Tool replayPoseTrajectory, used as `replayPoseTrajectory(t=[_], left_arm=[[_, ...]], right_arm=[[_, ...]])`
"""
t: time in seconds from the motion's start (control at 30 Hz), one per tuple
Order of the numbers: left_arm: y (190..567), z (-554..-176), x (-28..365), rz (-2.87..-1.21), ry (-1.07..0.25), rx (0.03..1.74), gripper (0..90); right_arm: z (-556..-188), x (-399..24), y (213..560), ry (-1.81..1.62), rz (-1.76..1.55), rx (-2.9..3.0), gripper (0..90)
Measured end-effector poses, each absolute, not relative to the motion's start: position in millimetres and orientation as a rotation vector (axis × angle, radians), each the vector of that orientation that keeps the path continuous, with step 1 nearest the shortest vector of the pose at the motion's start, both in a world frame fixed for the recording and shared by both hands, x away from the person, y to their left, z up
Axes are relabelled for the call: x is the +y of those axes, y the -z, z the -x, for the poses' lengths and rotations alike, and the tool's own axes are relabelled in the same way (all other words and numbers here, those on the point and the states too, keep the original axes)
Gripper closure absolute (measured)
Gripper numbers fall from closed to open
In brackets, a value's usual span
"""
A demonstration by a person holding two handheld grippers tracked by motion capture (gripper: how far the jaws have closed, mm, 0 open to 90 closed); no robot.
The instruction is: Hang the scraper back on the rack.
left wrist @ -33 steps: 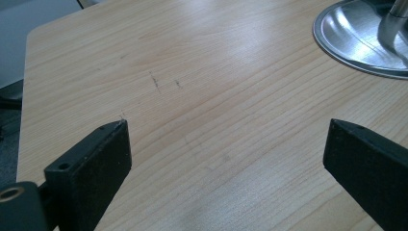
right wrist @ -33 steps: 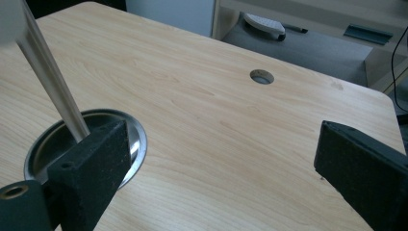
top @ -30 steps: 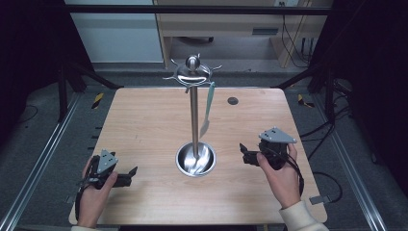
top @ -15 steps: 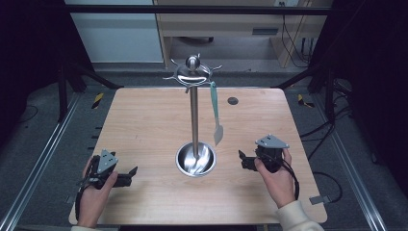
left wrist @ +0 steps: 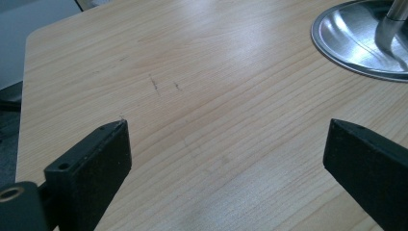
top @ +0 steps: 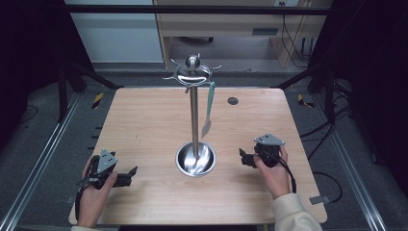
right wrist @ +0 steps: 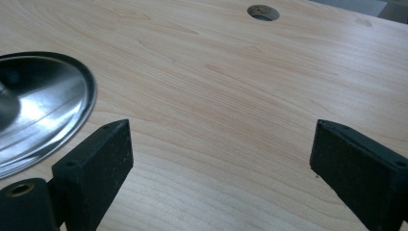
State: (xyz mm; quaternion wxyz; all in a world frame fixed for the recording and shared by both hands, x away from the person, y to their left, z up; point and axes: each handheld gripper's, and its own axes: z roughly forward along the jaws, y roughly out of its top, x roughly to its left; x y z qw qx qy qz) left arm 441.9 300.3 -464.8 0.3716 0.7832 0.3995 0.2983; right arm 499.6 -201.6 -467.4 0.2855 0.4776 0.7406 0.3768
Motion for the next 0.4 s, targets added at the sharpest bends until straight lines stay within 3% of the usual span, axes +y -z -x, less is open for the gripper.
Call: replayPoseTrajectory(t=[0.4], left_arm=[[460.9,-445.8,307.1,-1.964,-0.778,1.035,2.7]], right_arm=[[-501.6,-202.8,482.3,-0.986,-1.352,1.989,11.3]])
